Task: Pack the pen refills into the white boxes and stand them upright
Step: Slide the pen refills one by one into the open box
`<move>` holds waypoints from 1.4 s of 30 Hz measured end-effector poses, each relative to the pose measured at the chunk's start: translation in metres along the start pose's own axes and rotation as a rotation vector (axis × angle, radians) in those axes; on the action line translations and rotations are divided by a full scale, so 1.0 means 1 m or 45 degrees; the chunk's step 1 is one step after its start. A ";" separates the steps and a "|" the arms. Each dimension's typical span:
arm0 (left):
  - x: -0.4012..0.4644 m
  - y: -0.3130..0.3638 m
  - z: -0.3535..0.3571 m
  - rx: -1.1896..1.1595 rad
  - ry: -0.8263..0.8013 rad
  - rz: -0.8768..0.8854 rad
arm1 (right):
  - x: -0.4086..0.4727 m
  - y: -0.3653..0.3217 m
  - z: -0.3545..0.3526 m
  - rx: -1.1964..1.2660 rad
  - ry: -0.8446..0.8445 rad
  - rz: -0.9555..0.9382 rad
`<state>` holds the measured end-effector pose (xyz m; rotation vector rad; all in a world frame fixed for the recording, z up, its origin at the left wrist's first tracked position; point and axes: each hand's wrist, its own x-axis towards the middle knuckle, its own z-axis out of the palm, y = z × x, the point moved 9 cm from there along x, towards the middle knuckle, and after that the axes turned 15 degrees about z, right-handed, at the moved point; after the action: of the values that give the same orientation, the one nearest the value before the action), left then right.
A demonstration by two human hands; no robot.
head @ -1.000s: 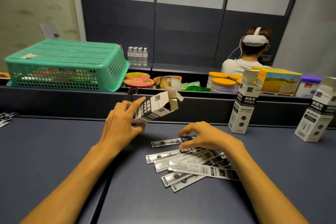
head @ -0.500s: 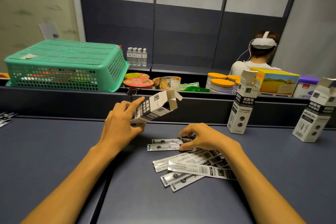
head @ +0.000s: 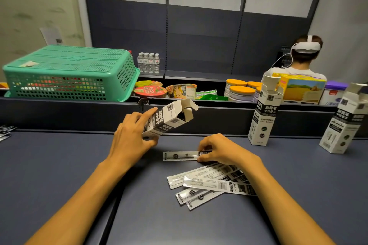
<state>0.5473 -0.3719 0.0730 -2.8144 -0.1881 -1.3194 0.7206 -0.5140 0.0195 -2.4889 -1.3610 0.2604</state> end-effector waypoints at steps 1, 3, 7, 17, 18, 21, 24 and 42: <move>0.000 0.000 0.000 -0.001 0.001 -0.002 | 0.000 0.001 0.001 0.007 -0.003 0.013; 0.000 -0.001 0.000 -0.003 0.002 -0.003 | 0.000 0.004 0.001 0.056 -0.015 0.044; 0.000 0.000 0.000 -0.001 0.004 0.002 | -0.001 0.004 0.000 0.163 -0.035 0.048; 0.000 -0.001 -0.002 0.022 0.019 -0.002 | -0.009 0.009 -0.043 0.097 0.276 -0.009; 0.000 -0.001 -0.002 0.030 0.021 -0.006 | -0.013 0.009 -0.054 0.147 0.357 -0.049; 0.000 -0.003 -0.003 0.064 0.034 -0.015 | -0.029 0.004 -0.089 0.215 0.667 -0.212; 0.000 -0.004 -0.003 0.085 0.043 -0.022 | -0.049 0.000 -0.115 0.271 0.946 -0.323; 0.003 0.012 0.000 0.135 0.016 0.083 | -0.071 -0.073 -0.088 -0.373 1.391 -0.463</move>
<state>0.5508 -0.3831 0.0756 -2.7000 -0.1596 -1.2734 0.6504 -0.5515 0.1285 -1.9015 -1.2919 -1.2458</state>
